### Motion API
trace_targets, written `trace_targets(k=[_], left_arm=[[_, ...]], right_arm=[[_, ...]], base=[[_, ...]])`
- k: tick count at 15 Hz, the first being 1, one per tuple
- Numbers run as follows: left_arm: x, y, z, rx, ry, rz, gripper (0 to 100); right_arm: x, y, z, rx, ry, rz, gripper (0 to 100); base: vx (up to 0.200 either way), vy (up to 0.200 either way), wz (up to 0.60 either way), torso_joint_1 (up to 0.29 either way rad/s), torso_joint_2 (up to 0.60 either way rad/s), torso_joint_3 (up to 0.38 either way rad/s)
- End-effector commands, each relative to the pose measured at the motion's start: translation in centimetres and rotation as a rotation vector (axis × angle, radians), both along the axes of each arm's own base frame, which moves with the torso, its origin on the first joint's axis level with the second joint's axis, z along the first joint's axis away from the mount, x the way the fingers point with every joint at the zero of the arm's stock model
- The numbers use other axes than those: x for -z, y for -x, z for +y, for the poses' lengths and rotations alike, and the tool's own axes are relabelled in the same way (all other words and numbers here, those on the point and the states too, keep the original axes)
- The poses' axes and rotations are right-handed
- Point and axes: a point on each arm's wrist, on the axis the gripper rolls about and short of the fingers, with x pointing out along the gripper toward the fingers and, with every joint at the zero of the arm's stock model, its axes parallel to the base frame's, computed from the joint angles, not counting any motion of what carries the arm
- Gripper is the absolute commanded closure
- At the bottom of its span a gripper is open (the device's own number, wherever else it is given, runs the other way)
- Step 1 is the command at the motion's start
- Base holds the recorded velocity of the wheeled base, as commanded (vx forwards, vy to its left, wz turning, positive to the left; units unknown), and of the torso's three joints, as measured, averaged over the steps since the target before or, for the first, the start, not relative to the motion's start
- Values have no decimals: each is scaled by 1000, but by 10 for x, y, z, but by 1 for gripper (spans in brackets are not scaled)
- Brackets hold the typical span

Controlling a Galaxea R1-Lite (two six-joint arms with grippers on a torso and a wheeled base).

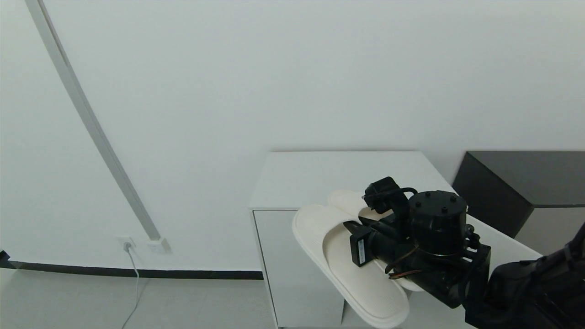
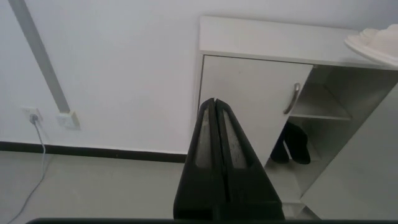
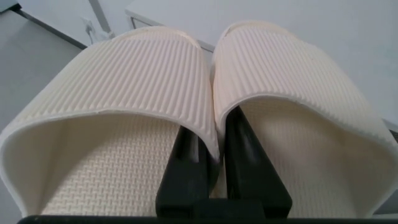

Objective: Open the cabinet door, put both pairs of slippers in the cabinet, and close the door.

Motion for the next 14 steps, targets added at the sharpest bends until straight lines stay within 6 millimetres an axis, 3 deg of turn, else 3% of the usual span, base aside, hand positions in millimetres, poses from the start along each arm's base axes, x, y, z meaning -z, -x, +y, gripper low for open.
trace_targets(k=[1, 9, 14], left_arm=[[0, 0, 0, -1, 1, 0, 100], [0, 0, 0, -2, 0, 0, 100], [0, 0, 0, -2, 1, 0, 100]], right_arm=[[-1, 0, 1, -2, -4, -4, 100], [-3, 2, 2, -10, -6, -8, 100], [-5, 1, 0, 19, -8, -15, 100]], base=[[0, -200, 0, 2, 2, 2], [0, -200, 0, 2, 2, 3], [0, 0, 0, 0, 0, 0]])
